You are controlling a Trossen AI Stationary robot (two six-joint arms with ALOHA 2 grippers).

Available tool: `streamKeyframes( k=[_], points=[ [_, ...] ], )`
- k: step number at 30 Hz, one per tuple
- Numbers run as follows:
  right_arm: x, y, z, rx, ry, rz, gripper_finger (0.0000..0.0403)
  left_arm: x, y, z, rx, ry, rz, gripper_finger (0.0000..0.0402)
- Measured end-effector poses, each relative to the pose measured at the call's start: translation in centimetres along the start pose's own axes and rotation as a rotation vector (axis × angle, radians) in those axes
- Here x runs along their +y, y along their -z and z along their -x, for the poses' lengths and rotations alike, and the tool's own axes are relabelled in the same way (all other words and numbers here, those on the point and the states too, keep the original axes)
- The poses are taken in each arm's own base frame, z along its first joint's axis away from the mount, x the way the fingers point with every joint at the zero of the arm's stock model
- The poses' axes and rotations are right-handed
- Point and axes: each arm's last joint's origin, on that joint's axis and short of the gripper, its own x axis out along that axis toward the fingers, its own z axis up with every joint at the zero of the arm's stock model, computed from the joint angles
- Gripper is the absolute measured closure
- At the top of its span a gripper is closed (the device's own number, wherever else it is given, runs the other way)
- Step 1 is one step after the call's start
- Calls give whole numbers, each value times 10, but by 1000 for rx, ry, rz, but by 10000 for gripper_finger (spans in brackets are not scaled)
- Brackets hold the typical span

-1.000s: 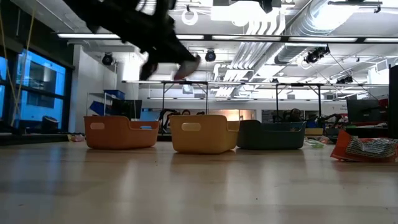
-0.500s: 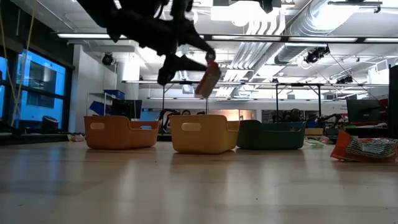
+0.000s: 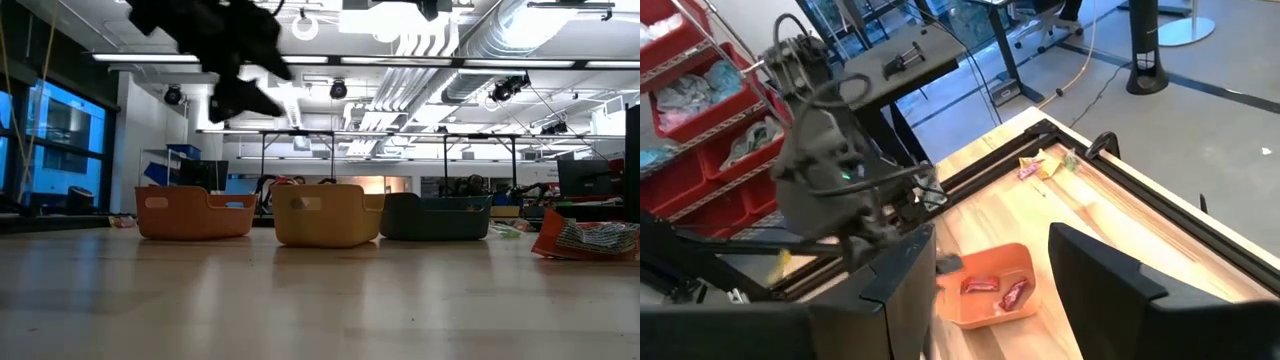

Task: Sort candy
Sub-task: Put the purple candy into the orange bin

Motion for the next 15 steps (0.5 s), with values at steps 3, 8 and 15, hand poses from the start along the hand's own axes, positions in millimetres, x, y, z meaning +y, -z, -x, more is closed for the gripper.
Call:
streamKeyframes(
  k=[3, 8, 15],
  points=[
    [0, 1, 0, 8, 4, 17, 213, -10, 18, 20, 113, -33, -14, 186],
    [-1, 2, 0, 21, 9, 43, 213, -34, 73, 60, 316, -169, 51, 186],
    [-1, 2, 0, 23, 10, 64, 213, -52, 172, 65, 463, -368, 493, 186]
  ],
)
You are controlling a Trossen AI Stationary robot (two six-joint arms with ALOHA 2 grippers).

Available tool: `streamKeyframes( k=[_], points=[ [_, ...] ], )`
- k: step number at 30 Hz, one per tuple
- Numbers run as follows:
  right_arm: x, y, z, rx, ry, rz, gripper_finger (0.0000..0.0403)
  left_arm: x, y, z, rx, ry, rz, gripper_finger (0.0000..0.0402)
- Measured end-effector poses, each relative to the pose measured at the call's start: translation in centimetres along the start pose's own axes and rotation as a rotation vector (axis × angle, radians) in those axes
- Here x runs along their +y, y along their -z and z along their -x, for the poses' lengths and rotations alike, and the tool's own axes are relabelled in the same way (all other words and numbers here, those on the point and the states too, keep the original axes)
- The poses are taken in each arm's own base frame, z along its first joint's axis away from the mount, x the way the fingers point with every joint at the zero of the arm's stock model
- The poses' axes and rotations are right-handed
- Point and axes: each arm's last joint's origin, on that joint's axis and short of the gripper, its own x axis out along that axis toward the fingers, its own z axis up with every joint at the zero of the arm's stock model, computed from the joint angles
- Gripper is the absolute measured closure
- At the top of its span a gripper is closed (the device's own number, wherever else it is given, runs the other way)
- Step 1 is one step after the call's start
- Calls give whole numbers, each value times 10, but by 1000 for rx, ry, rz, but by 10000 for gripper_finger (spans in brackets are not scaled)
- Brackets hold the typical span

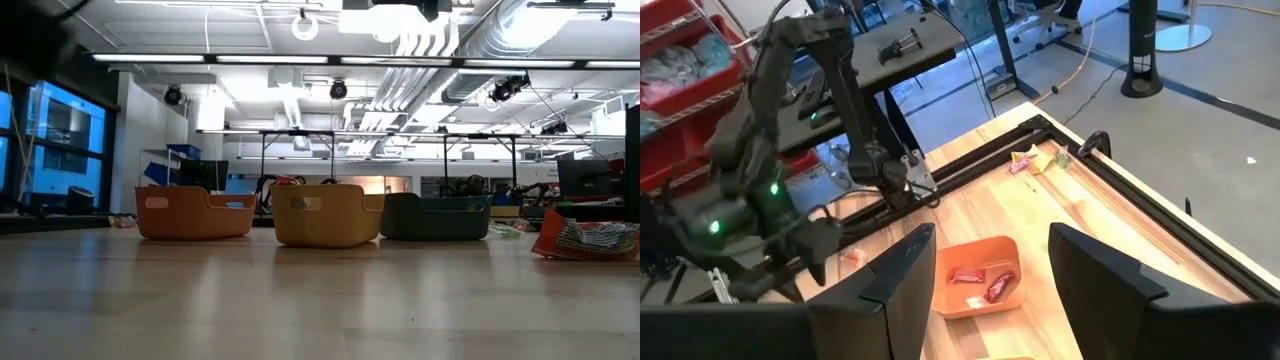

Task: Sort candy
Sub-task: Put the purple candy into the orange bin

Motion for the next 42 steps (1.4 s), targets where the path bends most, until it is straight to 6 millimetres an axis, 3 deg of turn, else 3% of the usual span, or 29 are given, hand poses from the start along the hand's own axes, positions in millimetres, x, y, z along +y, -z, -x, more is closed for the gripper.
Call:
streamKeyframes(
  k=[3, 6, 17, 21, 26, 29, 35, 38, 42],
  points=[
    [0, 0, 0, 0, 0, 1, 213, 6, 23, -21, 48, -101, 188, 186],
    [0, 0, 0, 0, 0, 4, 213, 4, 34, -38, 37, -130, 314, 186],
    [-6, -2, 0, -6, 23, -11, 213, -6, 26, -87, 13, -188, 416, 189],
    [-7, -1, 0, 5, 28, -12, 213, -3, 24, -88, 1, -222, 408, 237],
    [-7, 0, 0, 13, 31, -13, 213, -3, 12, -75, -82, -179, 348, 378],
    [-7, 0, 0, 14, 30, -13, 213, -1, -6, -60, -229, -125, 315, 378],
    [-7, 0, 0, 13, 30, -32, 213, -5, -56, -6, -516, 61, 197, 393],
    [-7, 0, 0, 13, 30, -35, 213, 3, -82, 17, -612, 67, 126, 396],
    [-7, 0, 0, 12, 31, -63, 213, 15, -112, 32, -663, -7, 41, 396]
  ],
)
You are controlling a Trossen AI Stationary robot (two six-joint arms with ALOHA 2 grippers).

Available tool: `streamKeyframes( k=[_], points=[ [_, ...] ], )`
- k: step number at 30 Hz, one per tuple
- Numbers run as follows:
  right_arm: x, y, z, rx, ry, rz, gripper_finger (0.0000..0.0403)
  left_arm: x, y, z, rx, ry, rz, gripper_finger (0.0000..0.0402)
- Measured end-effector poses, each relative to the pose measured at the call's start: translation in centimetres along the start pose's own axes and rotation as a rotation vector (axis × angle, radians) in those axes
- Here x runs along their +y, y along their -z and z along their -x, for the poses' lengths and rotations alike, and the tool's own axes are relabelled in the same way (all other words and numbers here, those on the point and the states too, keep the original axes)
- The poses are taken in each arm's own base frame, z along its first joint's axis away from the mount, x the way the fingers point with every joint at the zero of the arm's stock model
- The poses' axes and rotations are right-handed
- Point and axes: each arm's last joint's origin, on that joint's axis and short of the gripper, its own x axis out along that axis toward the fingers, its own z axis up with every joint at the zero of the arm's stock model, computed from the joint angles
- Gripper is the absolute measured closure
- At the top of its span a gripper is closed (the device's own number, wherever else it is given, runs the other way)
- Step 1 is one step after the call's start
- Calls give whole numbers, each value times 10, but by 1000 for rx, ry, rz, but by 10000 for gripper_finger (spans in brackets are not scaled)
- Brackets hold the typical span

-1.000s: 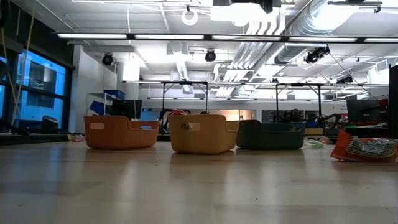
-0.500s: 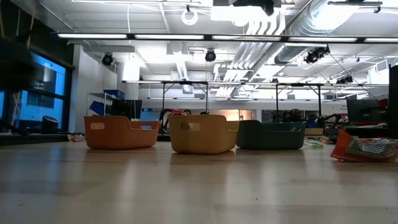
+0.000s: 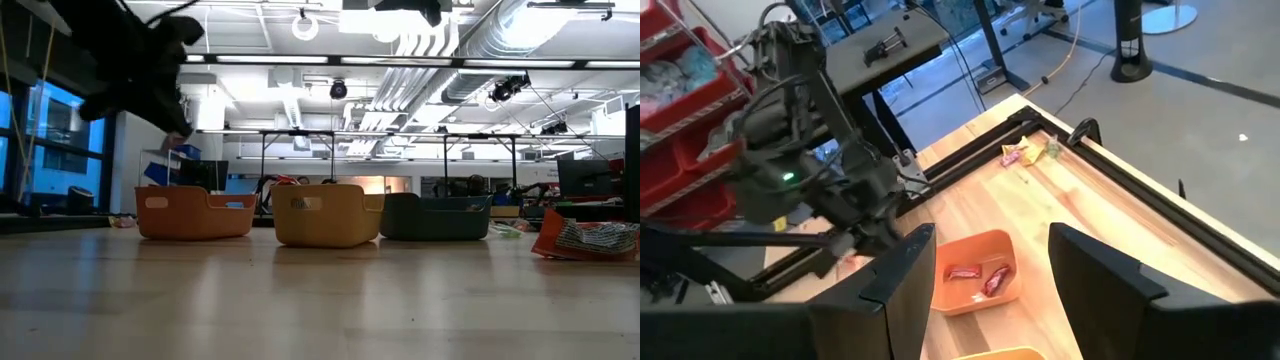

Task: Sort candy
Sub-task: Put the purple candy into the orange bin, then put the orange gummy into the blue bin

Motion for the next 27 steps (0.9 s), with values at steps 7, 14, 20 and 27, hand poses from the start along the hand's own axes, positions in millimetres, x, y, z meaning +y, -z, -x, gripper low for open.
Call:
streamKeyframes(
  k=[7, 14, 20, 27],
  points=[
    [0, 0, 0, -3, 5, -34, 213, 9, -27, -23, 73, -3, -237, 349],
    [0, 0, 0, -2, 6, -51, 213, 19, -30, -29, 209, -17, -267, 241],
    [0, 0, 0, -4, 14, -50, 213, 21, -9, -19, 504, 43, -240, 177],
    [-1, 1, 0, 4, 17, -33, 213, 25, 49, 20, 665, -182, -235, 167]
  ],
)
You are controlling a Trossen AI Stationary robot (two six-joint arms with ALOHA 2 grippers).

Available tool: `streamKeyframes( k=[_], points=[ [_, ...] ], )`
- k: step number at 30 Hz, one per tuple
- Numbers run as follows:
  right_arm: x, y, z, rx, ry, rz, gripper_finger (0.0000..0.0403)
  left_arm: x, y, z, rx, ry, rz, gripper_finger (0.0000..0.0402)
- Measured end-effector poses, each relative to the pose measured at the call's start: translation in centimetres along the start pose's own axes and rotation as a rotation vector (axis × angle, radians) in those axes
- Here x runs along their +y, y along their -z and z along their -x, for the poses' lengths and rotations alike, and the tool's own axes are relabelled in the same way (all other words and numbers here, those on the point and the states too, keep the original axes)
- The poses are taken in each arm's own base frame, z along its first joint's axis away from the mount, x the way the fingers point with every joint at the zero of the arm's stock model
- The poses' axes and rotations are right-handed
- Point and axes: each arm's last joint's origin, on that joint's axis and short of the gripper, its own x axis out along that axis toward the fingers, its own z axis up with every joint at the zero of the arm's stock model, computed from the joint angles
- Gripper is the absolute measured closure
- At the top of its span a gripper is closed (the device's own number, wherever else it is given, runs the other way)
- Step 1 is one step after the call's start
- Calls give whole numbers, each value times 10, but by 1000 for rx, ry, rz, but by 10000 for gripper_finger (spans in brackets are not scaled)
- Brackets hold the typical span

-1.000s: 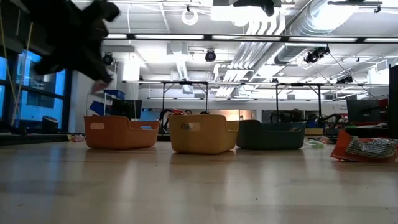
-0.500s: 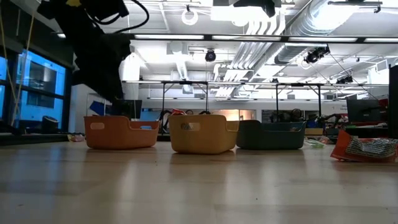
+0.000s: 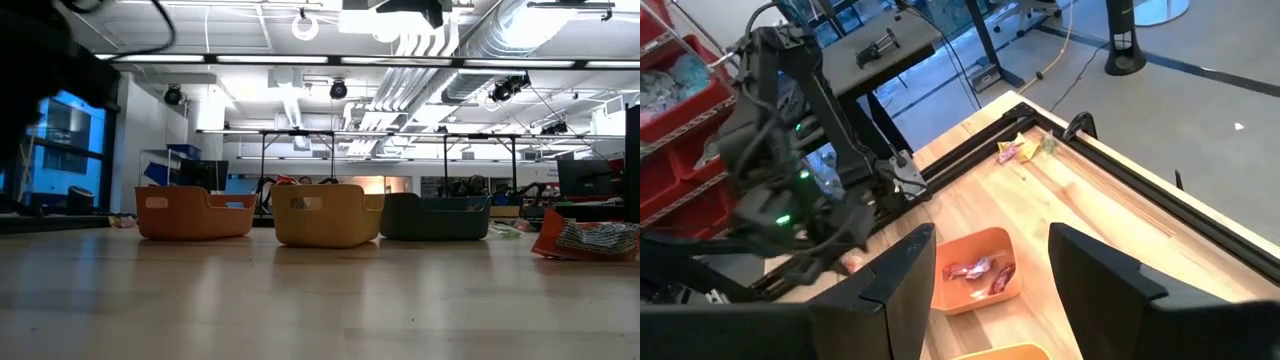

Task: Sort candy
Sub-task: Put the orange gummy into the blue bin

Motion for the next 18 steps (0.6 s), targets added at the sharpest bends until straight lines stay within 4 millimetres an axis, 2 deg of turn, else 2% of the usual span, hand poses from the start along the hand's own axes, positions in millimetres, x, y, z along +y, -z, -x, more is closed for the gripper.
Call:
streamKeyframes(
  k=[4, 8, 11, 18],
  points=[
    [0, 0, 0, 0, 1, 4, 213, -8, 25, -7, 54, -33, 19, 167],
    [0, 0, 0, 0, 1, 13, 213, 2, 40, -26, 157, -122, 94, 167],
    [0, 0, 0, 0, 1, 16, 213, 12, 45, -41, 223, -158, 147, 167],
    [0, 0, 0, 1, 1, 19, 213, 18, 47, -65, 250, -66, 162, 173]
  ],
)
